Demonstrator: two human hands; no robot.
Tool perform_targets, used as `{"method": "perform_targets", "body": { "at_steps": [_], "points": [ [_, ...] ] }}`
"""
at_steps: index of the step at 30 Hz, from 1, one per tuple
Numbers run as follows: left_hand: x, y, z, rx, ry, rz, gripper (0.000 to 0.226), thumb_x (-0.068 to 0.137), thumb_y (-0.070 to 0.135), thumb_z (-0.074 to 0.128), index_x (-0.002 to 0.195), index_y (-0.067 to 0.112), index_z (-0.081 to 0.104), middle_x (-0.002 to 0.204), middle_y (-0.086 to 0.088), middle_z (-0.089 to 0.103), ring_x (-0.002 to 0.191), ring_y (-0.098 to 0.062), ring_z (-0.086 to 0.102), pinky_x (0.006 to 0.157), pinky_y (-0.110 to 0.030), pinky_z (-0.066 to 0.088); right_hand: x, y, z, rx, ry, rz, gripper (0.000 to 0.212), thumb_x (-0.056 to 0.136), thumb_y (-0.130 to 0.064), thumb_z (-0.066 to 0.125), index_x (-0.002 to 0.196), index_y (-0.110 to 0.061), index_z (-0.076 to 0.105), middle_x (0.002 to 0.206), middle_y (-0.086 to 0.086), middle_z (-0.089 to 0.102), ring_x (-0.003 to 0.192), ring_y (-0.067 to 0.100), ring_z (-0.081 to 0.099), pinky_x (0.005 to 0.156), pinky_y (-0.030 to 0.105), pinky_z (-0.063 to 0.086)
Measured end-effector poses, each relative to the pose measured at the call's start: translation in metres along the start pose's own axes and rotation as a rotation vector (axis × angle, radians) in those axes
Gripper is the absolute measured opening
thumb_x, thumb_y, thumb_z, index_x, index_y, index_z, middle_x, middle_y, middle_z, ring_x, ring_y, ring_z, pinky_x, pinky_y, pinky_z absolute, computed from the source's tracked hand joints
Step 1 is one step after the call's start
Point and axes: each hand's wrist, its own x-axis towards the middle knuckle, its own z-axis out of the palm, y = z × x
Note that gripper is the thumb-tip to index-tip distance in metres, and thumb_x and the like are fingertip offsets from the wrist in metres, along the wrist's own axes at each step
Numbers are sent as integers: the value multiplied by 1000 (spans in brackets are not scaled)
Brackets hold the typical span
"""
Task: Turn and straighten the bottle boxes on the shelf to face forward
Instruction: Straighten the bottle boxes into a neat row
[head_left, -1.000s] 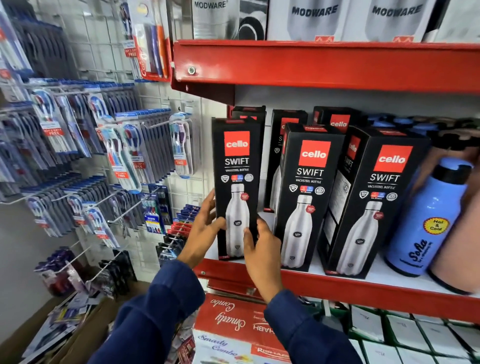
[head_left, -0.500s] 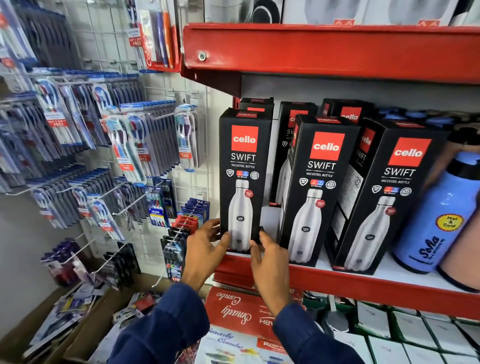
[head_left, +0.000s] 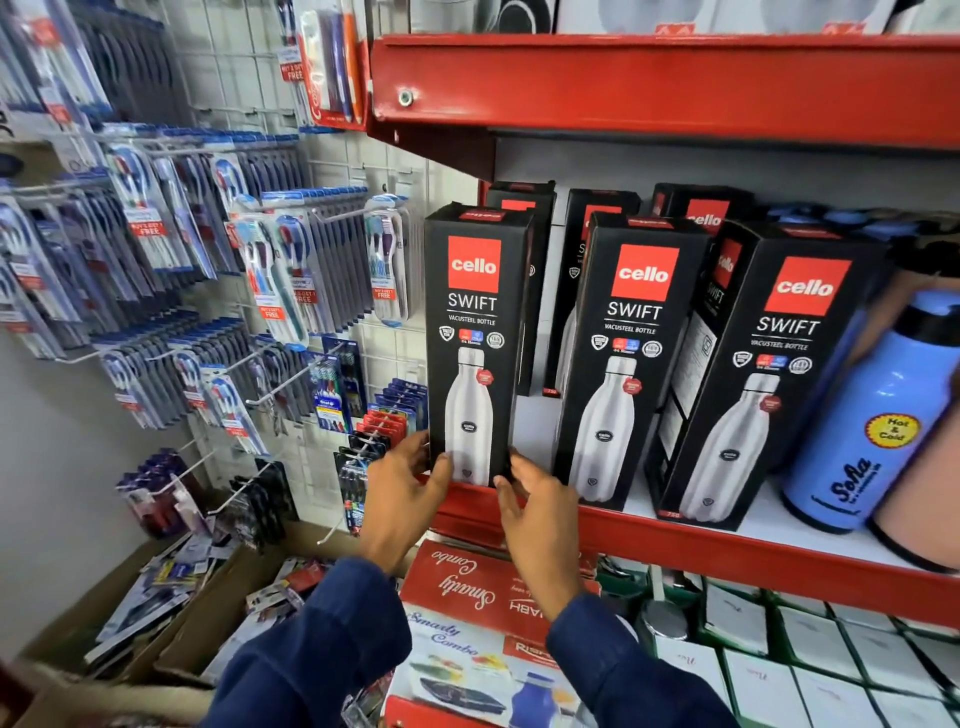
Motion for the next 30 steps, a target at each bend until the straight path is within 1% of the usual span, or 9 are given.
{"method": "perform_targets", "body": {
  "at_steps": [3,6,10,13,16,19,22,24,30],
  "points": [
    [-2,2,1,9,-8,-17,45,95,29,63,136,9,61,121,-10,76,109,-19,73,97,-42,59,-1,3,-3,23,-19,2,41,93,-26,63,133,-15,60,104,2,78,85,6,71,76,-1,45],
    [-6,4,1,-5,0,-7,43,95,24,65,135,9,62,124,-7,75,111,-18,71,99,-35,57,-3,5,-8,63,-31,16,42,93,-24,64,134,-15,59,117,3,74,93,2,68,78,-4,39],
    [-22,13,2,-32,296,88,40,90,8,68,129,12,65,122,4,64,105,-11,61,89,5,36,-12,10,-29,162,32,5,36,90,-20,67,126,-19,65,119,-8,72,95,-10,66,89,6,49],
    [-35,33,12,-44,435,294,24,85,6,65,106,14,68,103,-3,64,85,-13,57,81,-6,43,-20,20,-51,220,174,-2,26,86,-14,71,111,-21,73,104,-15,74,91,-7,69,82,16,58],
    [-44,56,34,-79,297,352,15,85,15,61,98,19,69,90,1,68,82,-3,61,77,-5,44,-24,31,-74,239,287,18,18,83,-10,71,98,-20,75,92,-10,76,85,3,71,77,23,59],
    [-50,70,57,-108,121,254,28,85,19,65,112,18,71,99,4,73,87,5,65,82,-13,53,-25,41,-87,202,347,57,17,81,-5,71,95,-14,72,90,-1,74,85,13,70,79,28,58],
    [-51,75,73,-69,-10,185,50,89,19,67,137,11,59,126,-6,71,110,-12,68,101,-31,55,-24,47,-92,171,331,129,23,81,-4,70,104,-9,68,99,7,71,91,19,68,85,37,58],
    [-50,78,81,-61,-55,164,58,91,19,66,145,8,50,139,-10,66,123,-21,65,106,-32,51,-22,48,-93,145,300,146,30,83,-7,69,113,-8,66,106,9,70,97,21,67,89,40,57],
    [-40,82,94,-66,-91,106,62,93,17,66,150,9,43,138,-11,66,123,-24,66,95,-20,47,-17,46,-96,45,211,186,51,85,-14,69,134,-8,55,124,9,68,107,20,66,94,40,56]
  ]
}}
